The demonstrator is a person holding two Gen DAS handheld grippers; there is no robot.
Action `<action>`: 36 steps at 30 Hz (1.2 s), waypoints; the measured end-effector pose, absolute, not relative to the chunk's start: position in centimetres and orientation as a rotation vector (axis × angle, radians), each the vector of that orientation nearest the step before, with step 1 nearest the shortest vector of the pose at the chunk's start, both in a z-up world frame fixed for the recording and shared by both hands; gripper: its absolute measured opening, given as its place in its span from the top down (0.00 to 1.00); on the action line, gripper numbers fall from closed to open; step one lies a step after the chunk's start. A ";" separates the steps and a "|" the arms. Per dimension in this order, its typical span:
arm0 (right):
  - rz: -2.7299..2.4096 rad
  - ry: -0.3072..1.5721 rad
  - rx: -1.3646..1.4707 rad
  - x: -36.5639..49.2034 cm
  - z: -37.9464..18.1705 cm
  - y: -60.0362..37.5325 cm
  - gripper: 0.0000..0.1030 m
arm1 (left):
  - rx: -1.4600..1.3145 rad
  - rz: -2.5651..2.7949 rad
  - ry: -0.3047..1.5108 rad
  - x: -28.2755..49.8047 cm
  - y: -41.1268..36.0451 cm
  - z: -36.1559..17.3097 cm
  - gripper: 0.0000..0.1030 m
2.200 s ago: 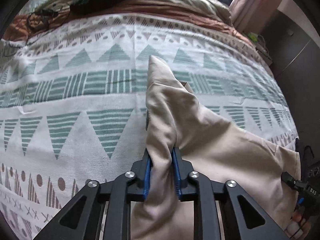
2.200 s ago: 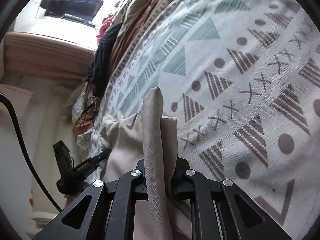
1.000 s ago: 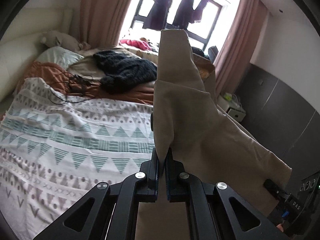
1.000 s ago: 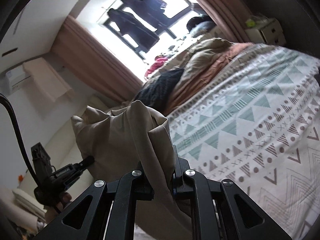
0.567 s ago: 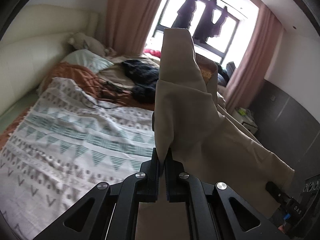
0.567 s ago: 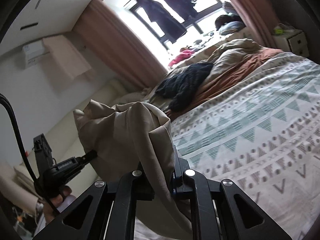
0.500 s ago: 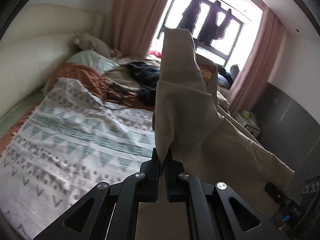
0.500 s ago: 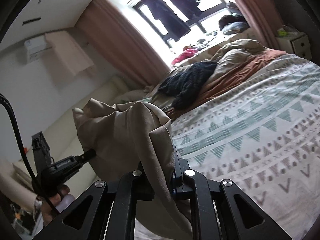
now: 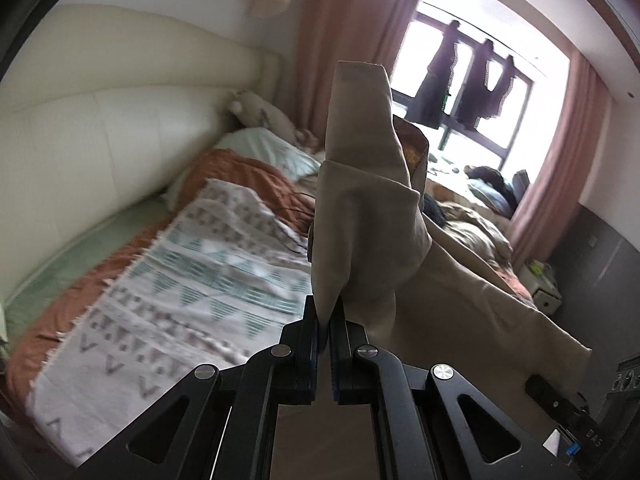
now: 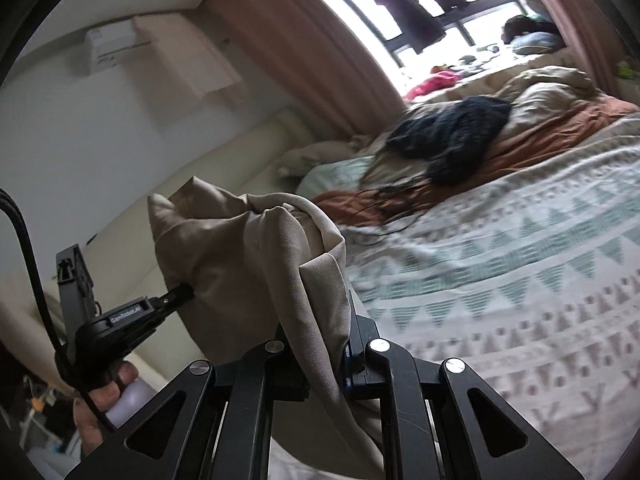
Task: Fold large clothes
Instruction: 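Lift the folded jacket off the bed with both grippers and carry it toward the headboard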
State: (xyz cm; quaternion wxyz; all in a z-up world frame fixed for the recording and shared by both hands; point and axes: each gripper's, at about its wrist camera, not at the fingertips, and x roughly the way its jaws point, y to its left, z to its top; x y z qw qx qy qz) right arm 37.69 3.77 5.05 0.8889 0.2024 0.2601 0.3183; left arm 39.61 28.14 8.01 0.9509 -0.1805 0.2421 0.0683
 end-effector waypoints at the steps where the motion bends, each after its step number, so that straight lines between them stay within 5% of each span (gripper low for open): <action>1: 0.675 0.542 0.413 37.6 5.2 5.1 0.88 | -0.372 0.152 0.487 39.2 29.4 8.0 0.96; 18: 0.965 0.631 0.303 33.3 4.4 27.2 0.88 | -0.389 0.408 0.455 30.4 46.6 8.9 0.96; 36: 1.167 0.832 0.365 29.8 -1.5 38.6 0.88 | -0.367 0.609 0.532 25.7 53.9 6.1 0.97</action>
